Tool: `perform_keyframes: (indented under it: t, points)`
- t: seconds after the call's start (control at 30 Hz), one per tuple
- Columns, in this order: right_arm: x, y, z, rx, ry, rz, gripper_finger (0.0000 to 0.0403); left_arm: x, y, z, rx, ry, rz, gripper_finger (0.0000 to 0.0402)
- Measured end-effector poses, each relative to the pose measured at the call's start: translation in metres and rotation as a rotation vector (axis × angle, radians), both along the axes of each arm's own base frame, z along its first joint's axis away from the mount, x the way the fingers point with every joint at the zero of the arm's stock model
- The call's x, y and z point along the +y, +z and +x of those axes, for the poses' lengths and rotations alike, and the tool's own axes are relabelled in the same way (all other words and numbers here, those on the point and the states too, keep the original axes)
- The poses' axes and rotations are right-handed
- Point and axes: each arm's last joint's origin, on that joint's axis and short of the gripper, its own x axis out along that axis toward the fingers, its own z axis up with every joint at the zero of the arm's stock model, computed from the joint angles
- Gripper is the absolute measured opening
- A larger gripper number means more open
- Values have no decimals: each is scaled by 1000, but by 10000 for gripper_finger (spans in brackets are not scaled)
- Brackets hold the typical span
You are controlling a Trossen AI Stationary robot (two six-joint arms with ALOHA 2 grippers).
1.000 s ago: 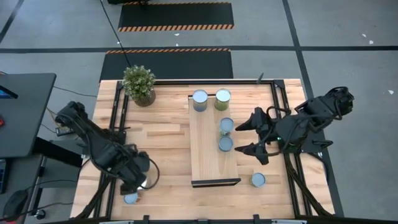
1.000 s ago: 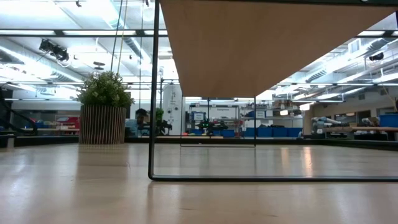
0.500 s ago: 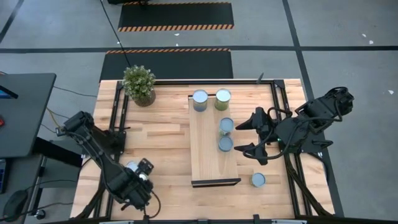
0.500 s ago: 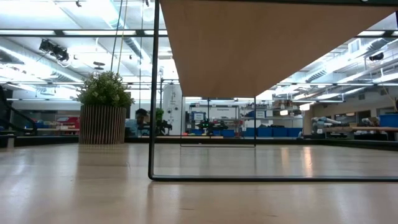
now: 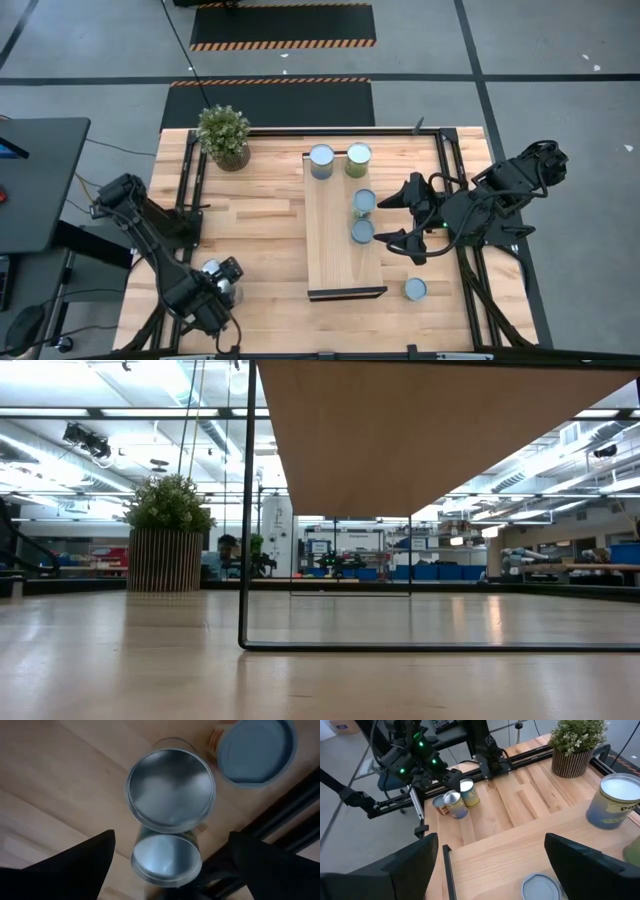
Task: Pick and place cans onto a shelf
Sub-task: Put the canned peaches on the shelf
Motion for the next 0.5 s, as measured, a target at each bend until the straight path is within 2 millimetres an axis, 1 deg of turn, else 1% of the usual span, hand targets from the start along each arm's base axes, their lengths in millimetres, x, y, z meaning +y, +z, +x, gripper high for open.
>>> perform_keyframes:
  t: [0.1, 0.27, 0.5]
  points:
    - [0, 0, 0, 0, -4, 7, 373, 1, -10, -3, 19, -57, 10, 396]
    - [0, 0, 0, -7, -25, 16, 373, -1, -23, -4, -7, -122, 17, 396]
    - [-3, 0, 2, -11, -48, 38, 373, -1, -32, -1, -82, -129, 31, 396]
